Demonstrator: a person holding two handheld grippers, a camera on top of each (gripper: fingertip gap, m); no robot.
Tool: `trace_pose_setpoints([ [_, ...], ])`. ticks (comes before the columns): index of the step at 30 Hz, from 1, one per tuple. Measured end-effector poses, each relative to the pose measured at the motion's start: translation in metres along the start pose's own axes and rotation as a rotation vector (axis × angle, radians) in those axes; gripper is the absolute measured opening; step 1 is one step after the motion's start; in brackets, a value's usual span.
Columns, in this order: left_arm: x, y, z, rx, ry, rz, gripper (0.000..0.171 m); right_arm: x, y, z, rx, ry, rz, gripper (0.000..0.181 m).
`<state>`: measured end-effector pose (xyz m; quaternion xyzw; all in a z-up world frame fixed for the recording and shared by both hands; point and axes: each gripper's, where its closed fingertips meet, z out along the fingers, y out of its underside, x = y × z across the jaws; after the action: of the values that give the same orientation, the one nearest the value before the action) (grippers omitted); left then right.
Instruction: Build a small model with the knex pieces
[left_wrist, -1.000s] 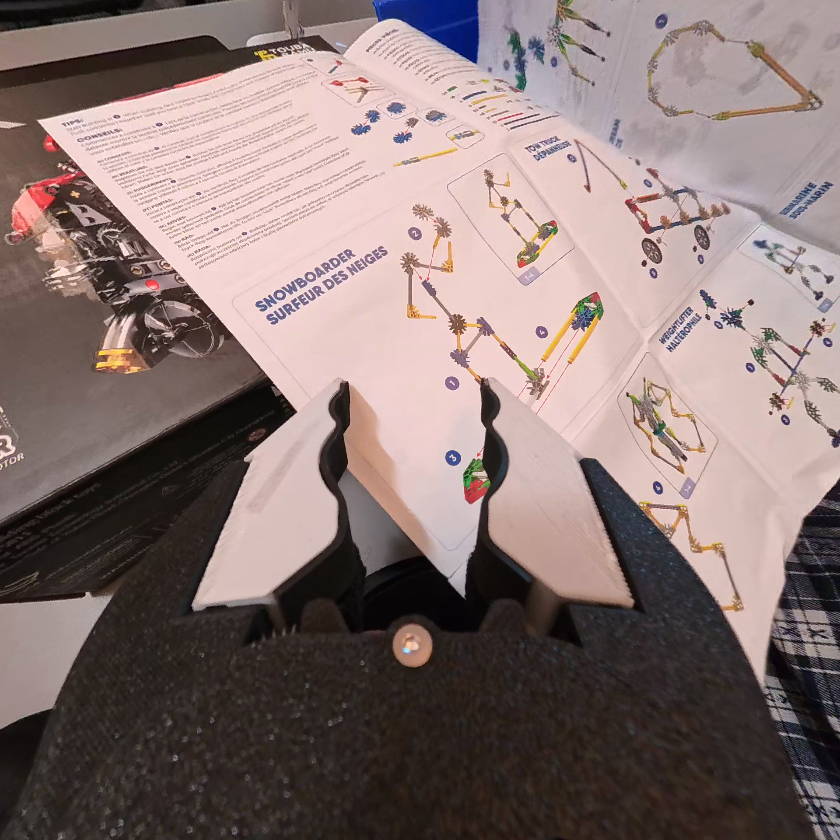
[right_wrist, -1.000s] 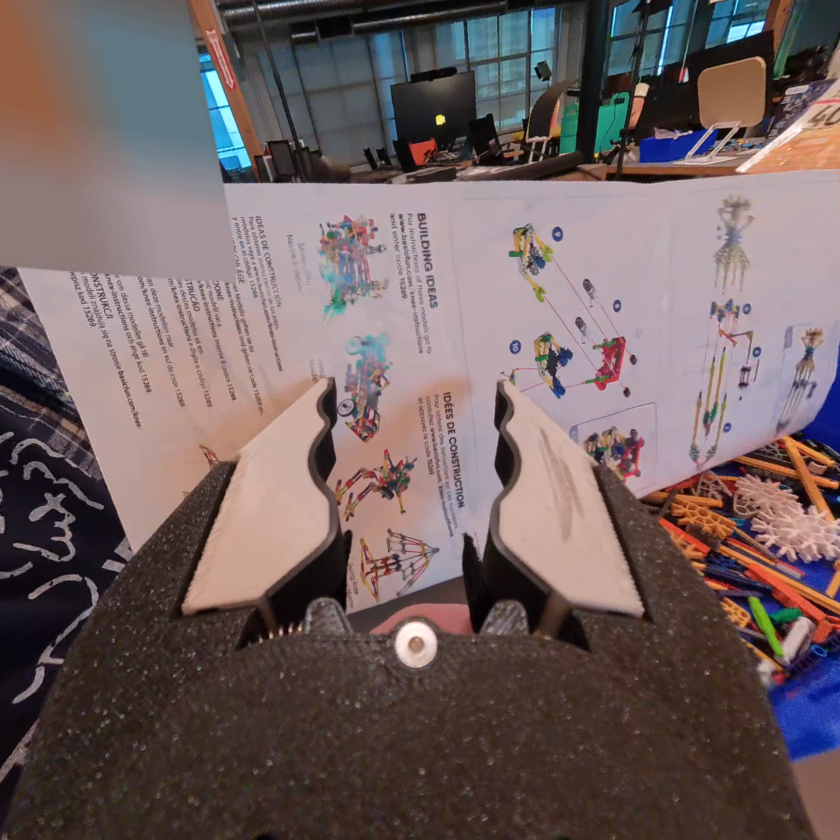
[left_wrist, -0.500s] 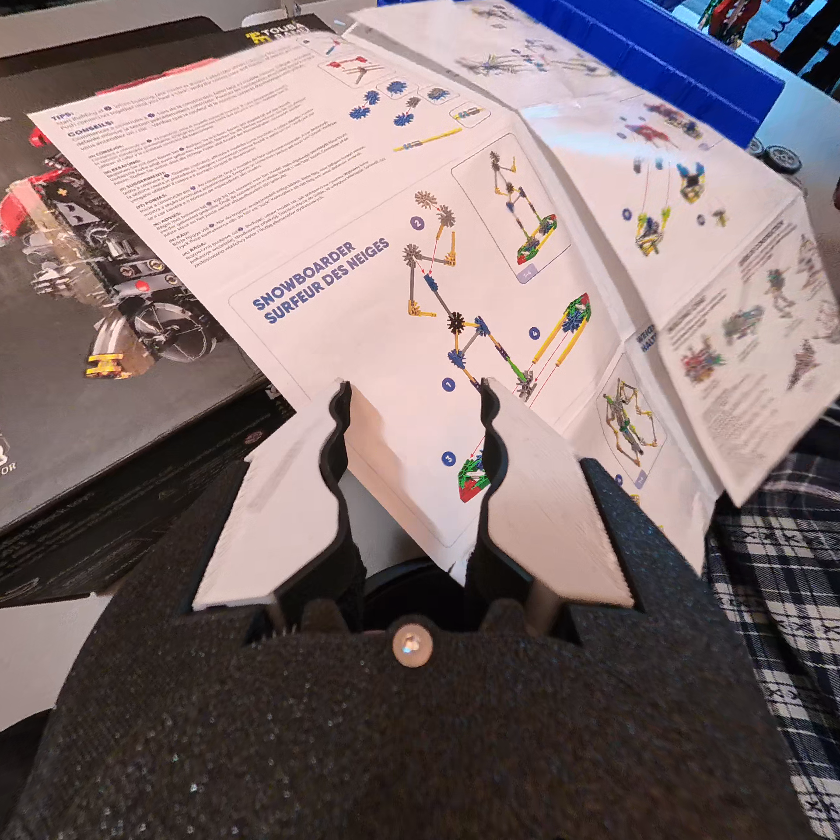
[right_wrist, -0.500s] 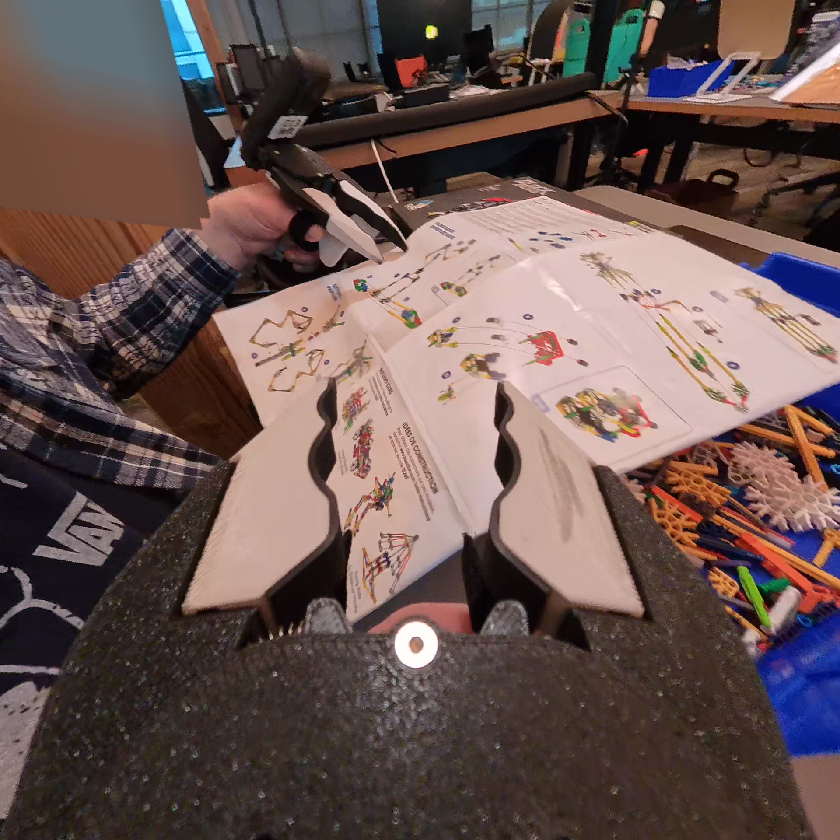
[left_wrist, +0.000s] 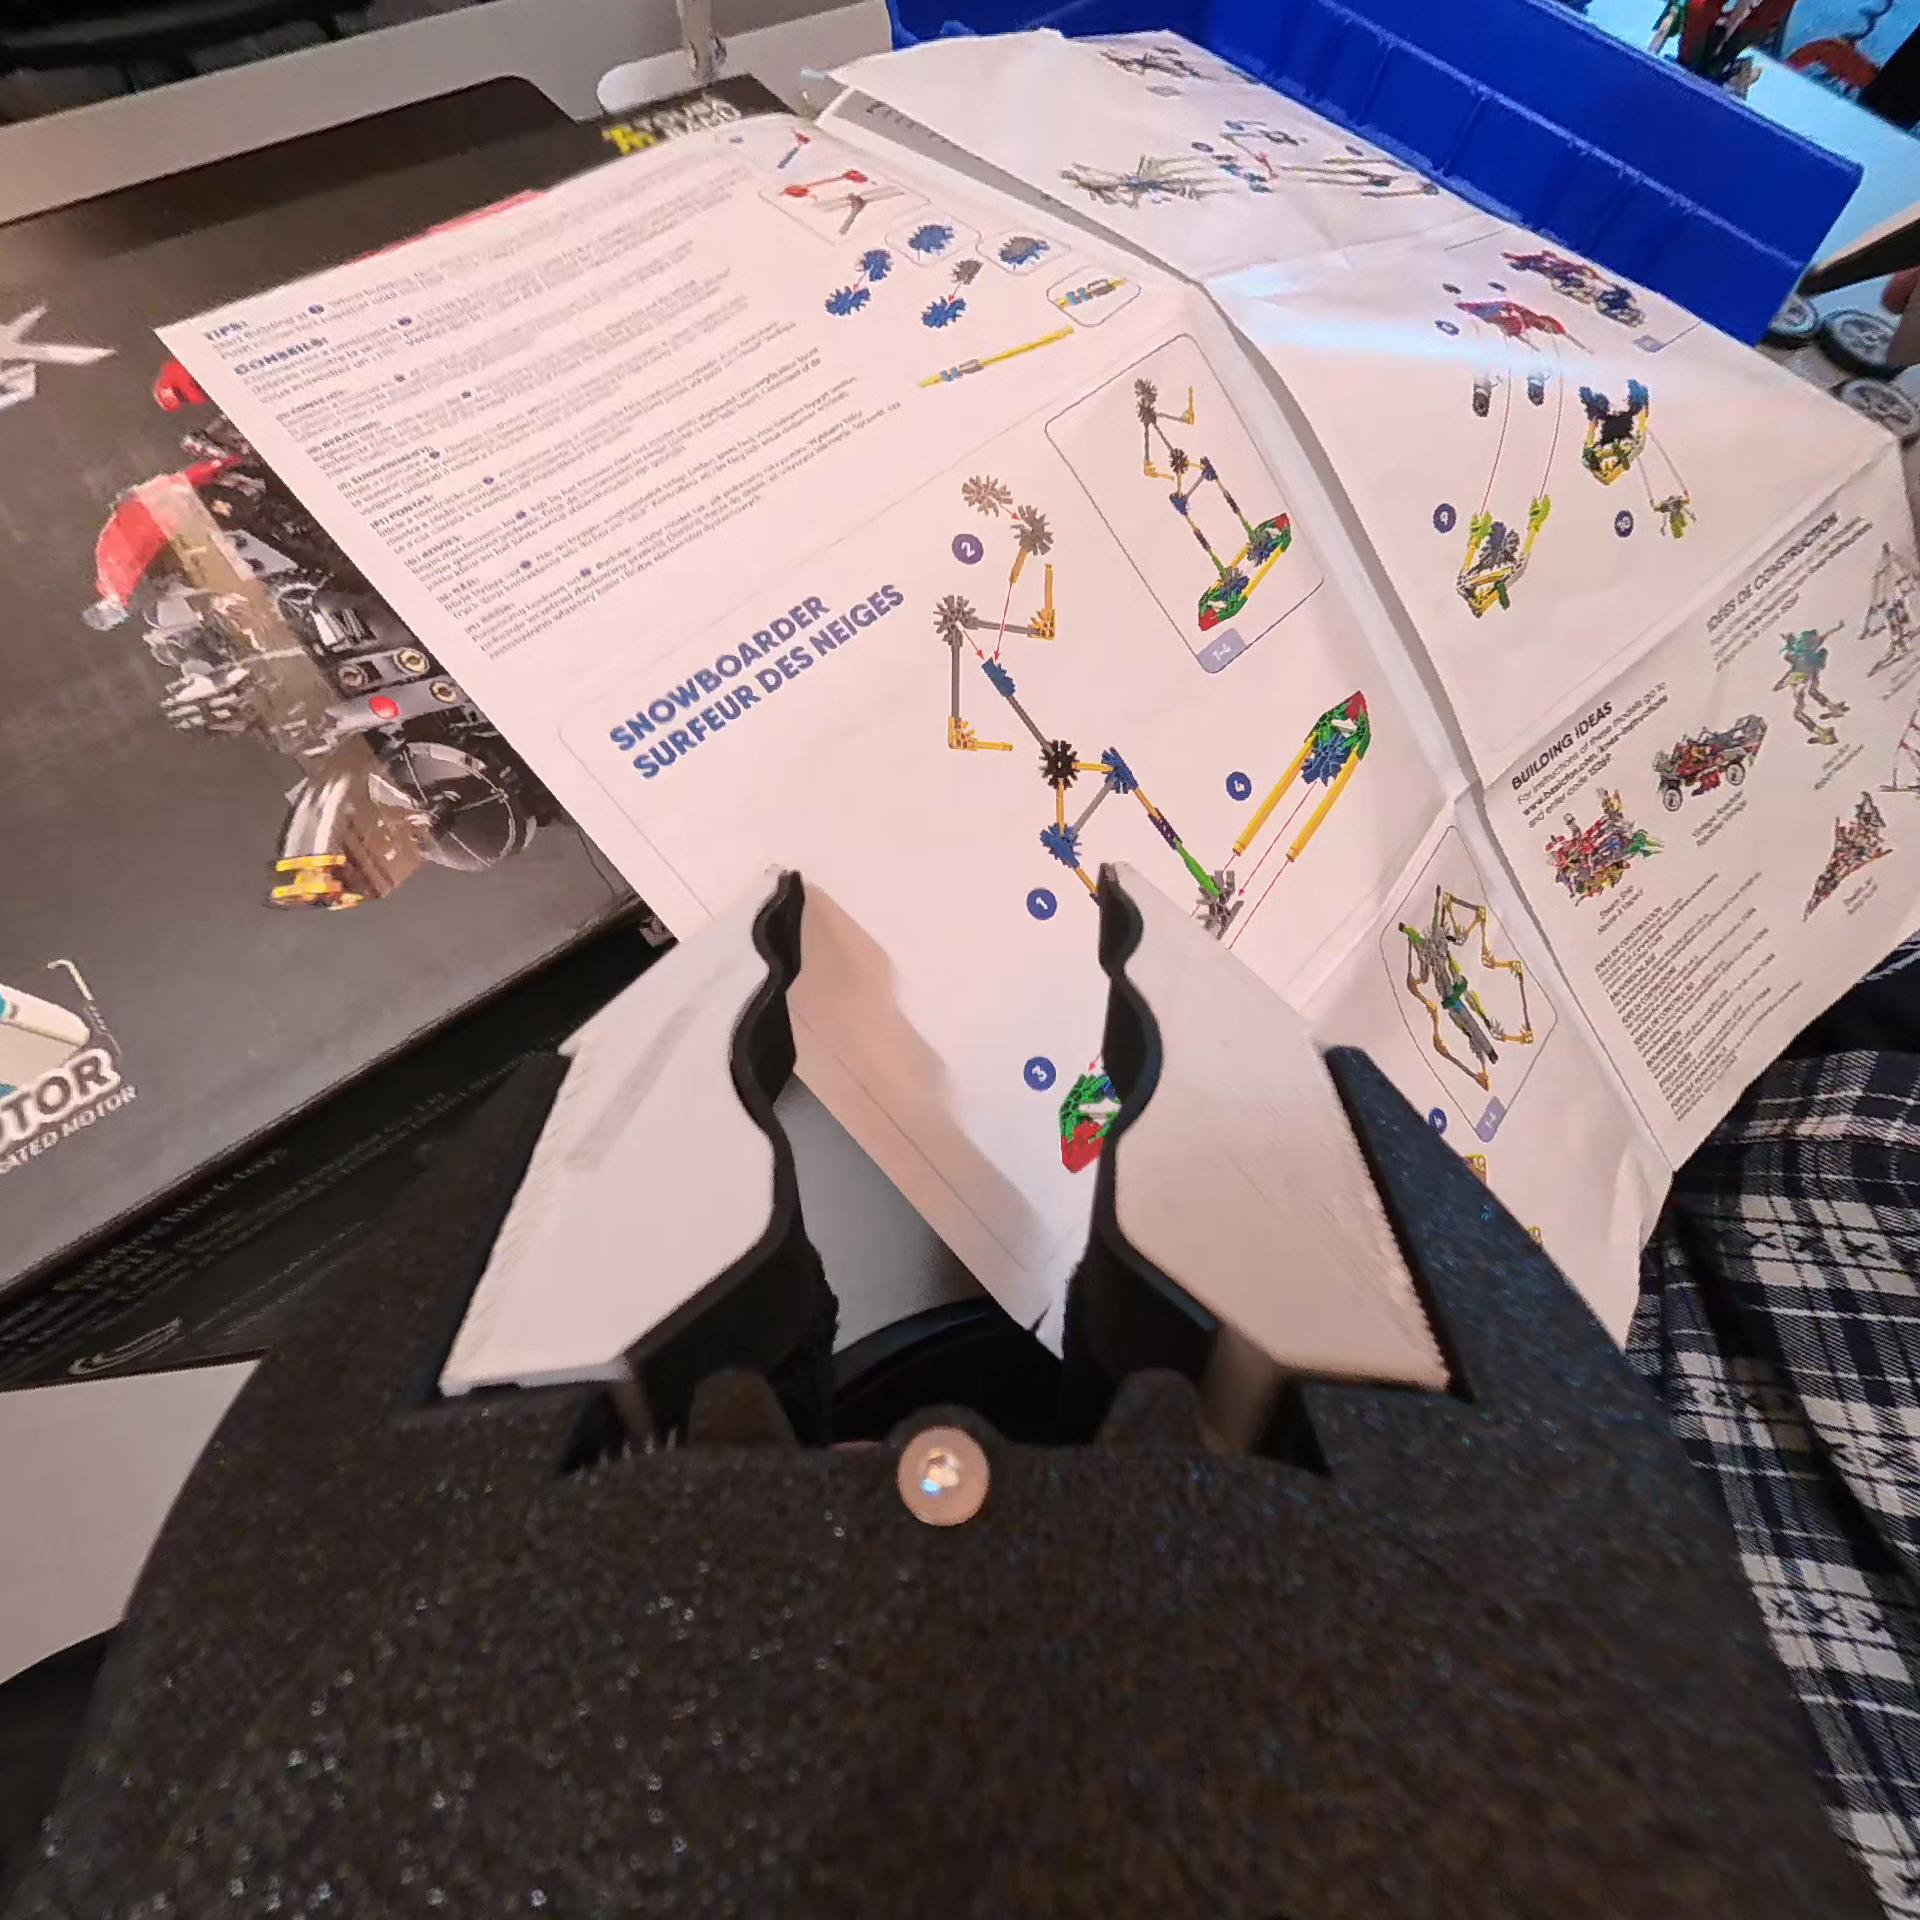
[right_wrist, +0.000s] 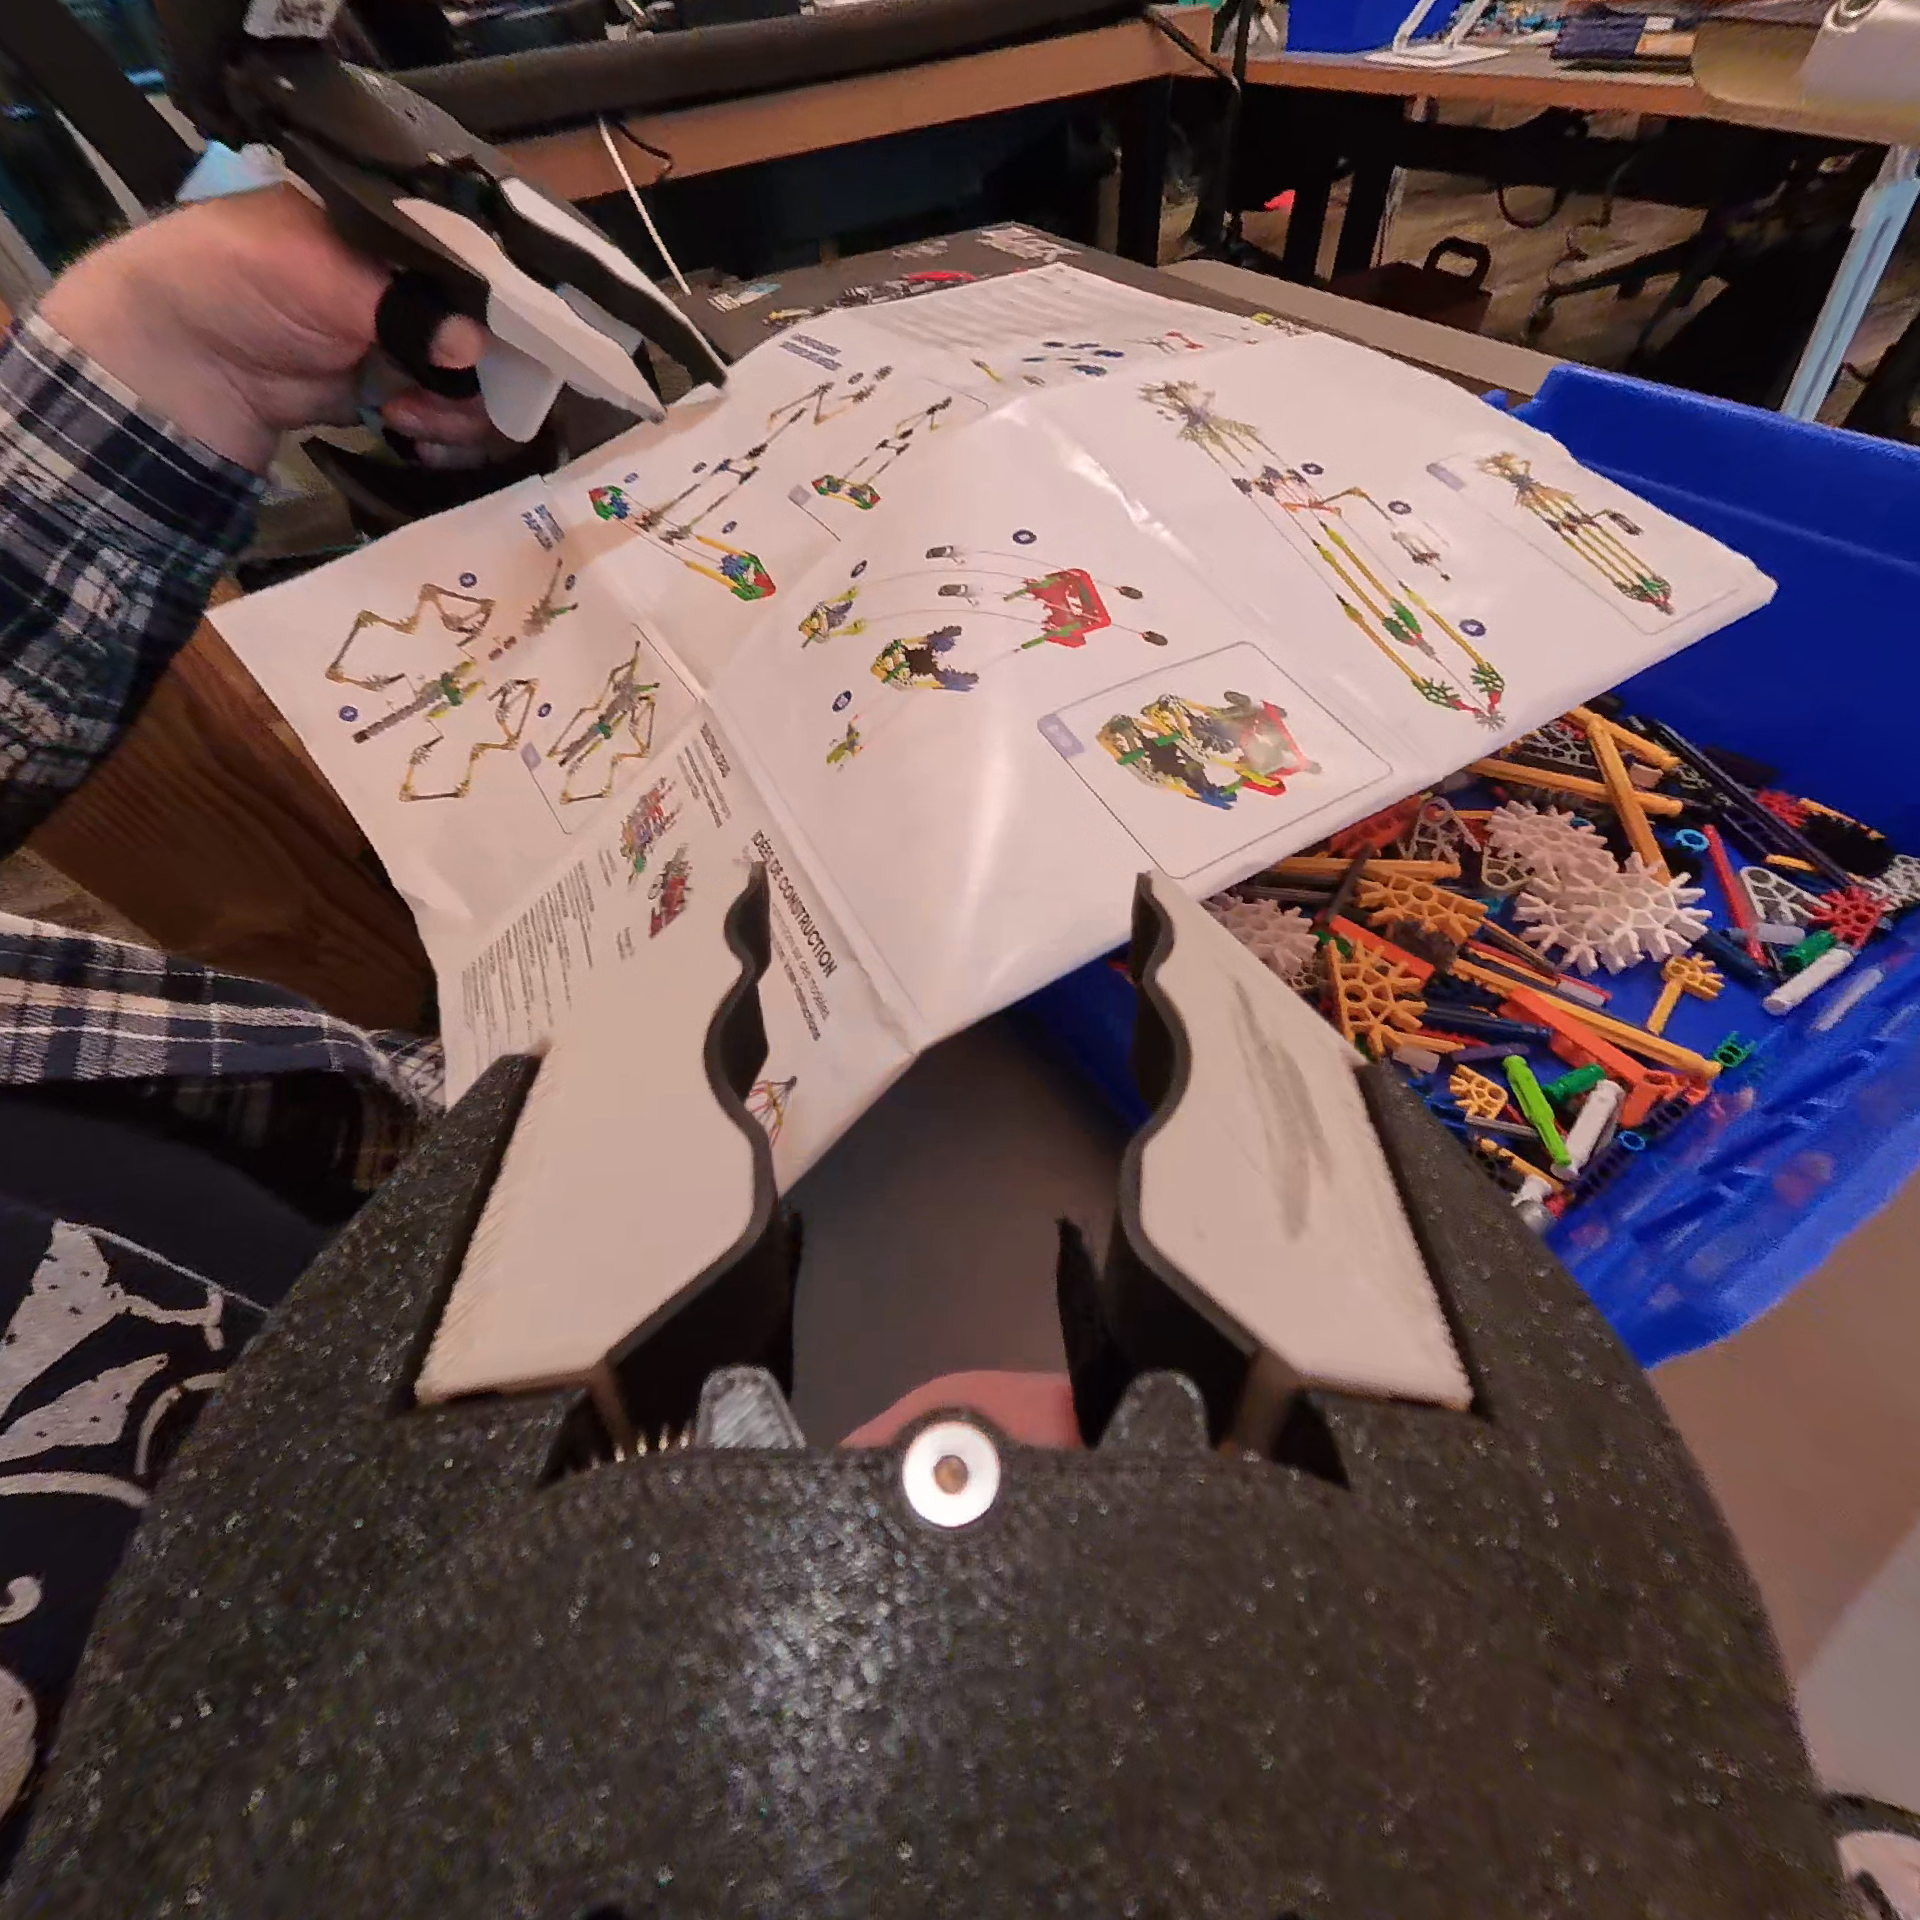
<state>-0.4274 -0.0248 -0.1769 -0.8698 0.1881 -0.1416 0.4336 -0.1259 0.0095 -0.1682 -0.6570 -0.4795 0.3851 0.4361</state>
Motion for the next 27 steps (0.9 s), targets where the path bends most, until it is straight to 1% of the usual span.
trace_pose_setpoints([
  [3,-0.001,-0.009,-0.004,0.028,-0.029,0.018,0.056,0.006,0.006,0.002,-0.022,0.026,0.012,0.069],
  [5,-0.001,-0.021,-0.01,0.075,-0.07,0.051,0.056,0.008,0.01,0.003,-0.039,0.029,0.019,0.069],
  [9,0.021,-0.05,-0.021,0.153,-0.121,0.205,0.055,0.006,0.019,0.005,-0.063,0.011,0.045,0.069],
  [13,0.042,-0.07,-0.019,0.165,-0.152,0.349,0.054,0.004,0.025,0.009,-0.076,-0.015,0.086,0.067],
  [16,0.058,-0.086,-0.012,0.167,-0.122,0.427,0.053,0.003,0.03,0.013,-0.097,-0.03,0.105,0.063],
  [18,0.067,-0.095,-0.005,0.155,-0.093,0.471,0.052,0.001,0.033,0.017,-0.107,-0.043,0.112,0.061],
  [21,0.08,-0.102,0.013,0.106,-0.053,0.549,0.052,-0.004,0.036,0.021,-0.119,-0.066,0.113,0.052],
  [27,0.093,-0.096,0.057,-0.033,-0.015,0.733,0.052,-0.01,0.036,0.025,-0.114,-0.1,0.127,0.035],
])
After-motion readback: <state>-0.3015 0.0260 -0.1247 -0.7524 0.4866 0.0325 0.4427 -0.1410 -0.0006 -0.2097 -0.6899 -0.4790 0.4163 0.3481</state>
